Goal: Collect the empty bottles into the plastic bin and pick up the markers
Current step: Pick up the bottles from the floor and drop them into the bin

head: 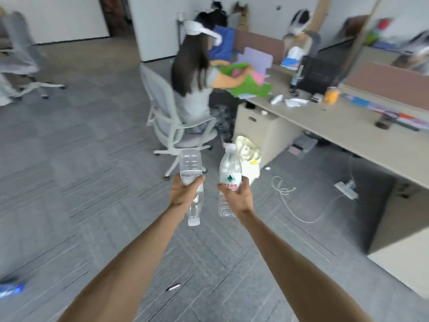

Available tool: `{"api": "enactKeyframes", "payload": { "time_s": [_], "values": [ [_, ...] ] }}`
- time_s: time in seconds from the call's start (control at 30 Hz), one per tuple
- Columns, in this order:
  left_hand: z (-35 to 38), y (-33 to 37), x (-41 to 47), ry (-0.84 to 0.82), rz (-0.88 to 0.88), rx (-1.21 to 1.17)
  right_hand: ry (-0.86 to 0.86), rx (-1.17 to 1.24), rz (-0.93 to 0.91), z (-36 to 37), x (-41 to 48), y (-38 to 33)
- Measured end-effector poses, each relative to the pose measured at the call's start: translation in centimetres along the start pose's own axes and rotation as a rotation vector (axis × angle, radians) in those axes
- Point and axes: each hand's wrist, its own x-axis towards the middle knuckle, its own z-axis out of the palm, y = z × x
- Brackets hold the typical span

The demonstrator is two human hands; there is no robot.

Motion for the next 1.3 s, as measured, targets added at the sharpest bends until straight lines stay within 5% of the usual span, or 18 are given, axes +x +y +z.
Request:
{"api": "enactKeyframes", "payload": {
  "time_s": [0.57,0.93,1.3],
  "values": [
    [45.1,5.0,3.7,-0.928,0.16,0.386,0.89,0.117,0.209,-30.0,14.1,6.2],
    [62.7,1.0,-14.3,-1.457,0.26,0.607,1.451,0.246,0.367,-45.3,4.8,14.4],
    [76.3,-4.2,-35.8,-1.676,0.323,0.743,1.742,0.366,0.5,-60.2,-9.0,23.6]
  ]
}}
